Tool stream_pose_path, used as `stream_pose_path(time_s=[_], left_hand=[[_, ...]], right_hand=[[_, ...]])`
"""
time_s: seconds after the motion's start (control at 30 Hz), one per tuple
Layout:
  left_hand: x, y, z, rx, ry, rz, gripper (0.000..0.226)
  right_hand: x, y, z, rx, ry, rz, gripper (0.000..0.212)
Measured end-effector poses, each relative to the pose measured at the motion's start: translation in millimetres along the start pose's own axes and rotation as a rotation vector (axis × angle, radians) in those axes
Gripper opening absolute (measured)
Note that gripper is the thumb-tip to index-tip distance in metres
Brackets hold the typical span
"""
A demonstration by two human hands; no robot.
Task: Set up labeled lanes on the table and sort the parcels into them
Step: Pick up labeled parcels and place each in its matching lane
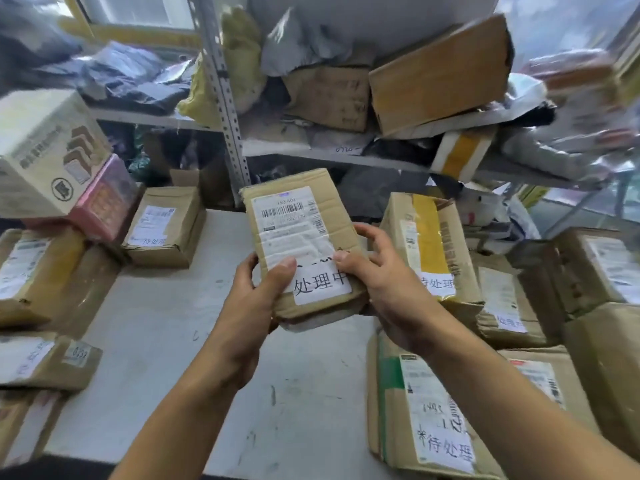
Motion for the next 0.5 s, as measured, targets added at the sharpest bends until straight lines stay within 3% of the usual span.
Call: stream_pose_path(time_s=[0.23,0.37,0.5], left_hand=[[35.6,1.7,131.6,-0.142,-0.026,0.053,0.084],[31.5,-7.6,215.0,-0.208,-0.024,0.027,0.064],[5.2,-25.9,288.6,-0.252,-0.078,-0.038,0.063]], right_hand=[[-68.7,38.2,-109.0,0.095,0.024,-0.115,0.040],[-88.1,56.3,-188.5,0.209,0.020,-0.138,0.041],[-86.4,62.1,-268.3,0.331,0.022,-0.112,0.028]])
Point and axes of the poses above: each hand's wrist, its own y-axis away from the middle knuckle, its own z-axis out of the palm, x = y × z, the point moved 8 cm from there along -y, towards the middle knuckle, and after that the axes turned 2 degrees about -z, right-handed, at the moved point
